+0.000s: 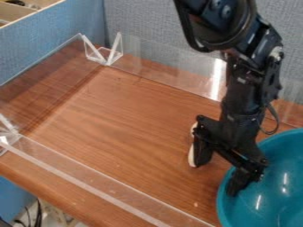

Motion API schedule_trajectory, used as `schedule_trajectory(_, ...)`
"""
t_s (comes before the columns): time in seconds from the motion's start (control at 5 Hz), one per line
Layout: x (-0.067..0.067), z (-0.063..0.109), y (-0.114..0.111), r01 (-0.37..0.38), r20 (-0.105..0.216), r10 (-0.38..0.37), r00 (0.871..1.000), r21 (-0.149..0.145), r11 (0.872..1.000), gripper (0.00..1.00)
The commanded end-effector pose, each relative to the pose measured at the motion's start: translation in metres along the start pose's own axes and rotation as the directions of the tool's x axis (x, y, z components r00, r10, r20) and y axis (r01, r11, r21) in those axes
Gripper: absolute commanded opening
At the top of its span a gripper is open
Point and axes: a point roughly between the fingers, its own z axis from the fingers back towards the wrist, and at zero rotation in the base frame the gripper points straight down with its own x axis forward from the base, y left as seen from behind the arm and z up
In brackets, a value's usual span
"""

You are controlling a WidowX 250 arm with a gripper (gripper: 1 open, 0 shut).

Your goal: Put the mushroom in the blue bowl

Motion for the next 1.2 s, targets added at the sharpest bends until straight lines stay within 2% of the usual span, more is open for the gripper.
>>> schedule_trajectory(0.0, 0.009, 0.013, 0.006, -0.056, 0.069, 0.056, 0.996, -0.005, 0.998, 1.00)
schedule_trajectory(0.2, 0.009, 0.009, 0.011, -0.121, 0.076, 0.122, 0.990, -0.011, 0.993, 1.00)
schedule_trajectory(0.6, 0.004, 0.003, -0.001, -0.062, 0.090, 0.063, 0.994, -0.010, 0.998, 1.00)
schedule_trajectory(0.8, -0.005, 0.006, 0.002, -0.070, 0.094, 0.071, 0.993, -0.016, 0.997, 1.00)
schedule_trajectory(1.0, -0.015, 0.007, 0.009, -0.081, 0.092, 0.082, 0.992, -0.018, 0.997, 0.00)
